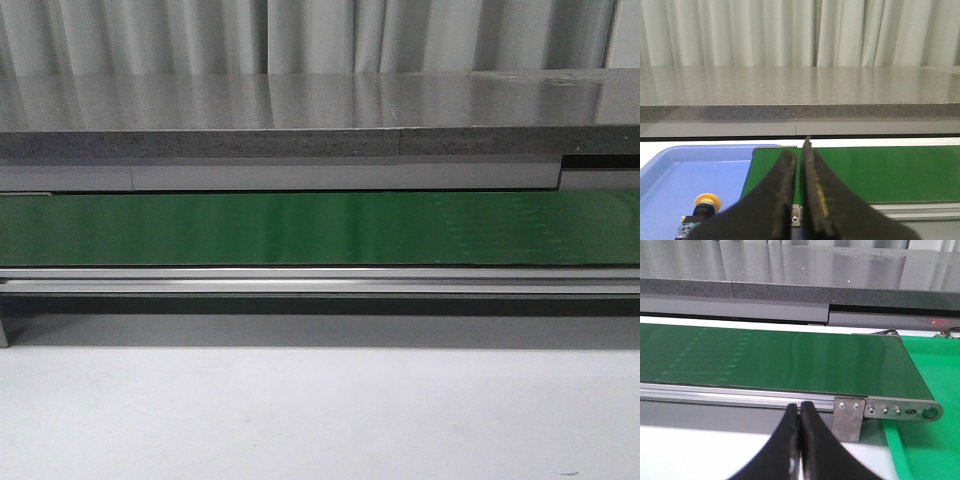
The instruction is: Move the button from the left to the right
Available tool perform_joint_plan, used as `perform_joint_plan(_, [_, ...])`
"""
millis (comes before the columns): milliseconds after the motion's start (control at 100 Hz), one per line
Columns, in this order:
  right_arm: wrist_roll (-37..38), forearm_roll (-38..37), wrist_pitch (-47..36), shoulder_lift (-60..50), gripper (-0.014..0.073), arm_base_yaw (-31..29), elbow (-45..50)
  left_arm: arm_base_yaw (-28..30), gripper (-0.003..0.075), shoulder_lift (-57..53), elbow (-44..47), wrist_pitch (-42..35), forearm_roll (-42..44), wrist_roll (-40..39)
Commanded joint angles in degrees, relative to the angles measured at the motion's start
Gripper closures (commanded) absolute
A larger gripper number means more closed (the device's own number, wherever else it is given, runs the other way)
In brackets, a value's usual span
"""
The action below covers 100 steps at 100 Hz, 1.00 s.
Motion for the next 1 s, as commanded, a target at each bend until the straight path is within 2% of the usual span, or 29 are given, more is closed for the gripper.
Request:
perform_joint_plan(0, [-0.12, -0.31, -4.55, -1.01, 0.0661, -0.06, 0.06, -0.45, 0.0715, -2.11, 2.41, -5.04, -0.33, -0.37])
perform_joint_plan(590, [-0.12, -0.31, -4.55, -1.01, 0.0661, -0.06, 0.06, -0.45, 0.0715, -2.00, 1.03, -6.32, -0.92, -0.37])
perform_joint_plan(780, [-0.12, -0.31, -4.55, -1.01, 0.0661, -0.06, 0.06, -0.45, 0.0715, 2.01, -6.30, 1.70, -3.82, -0.37])
perform_joint_plan(990, [-0.12, -0.31, -4.55, -1.01, 0.0661, -0.06, 0.06, -0.45, 0.0715, 13.78, -19.76, 13.71, -4.38, -0.37])
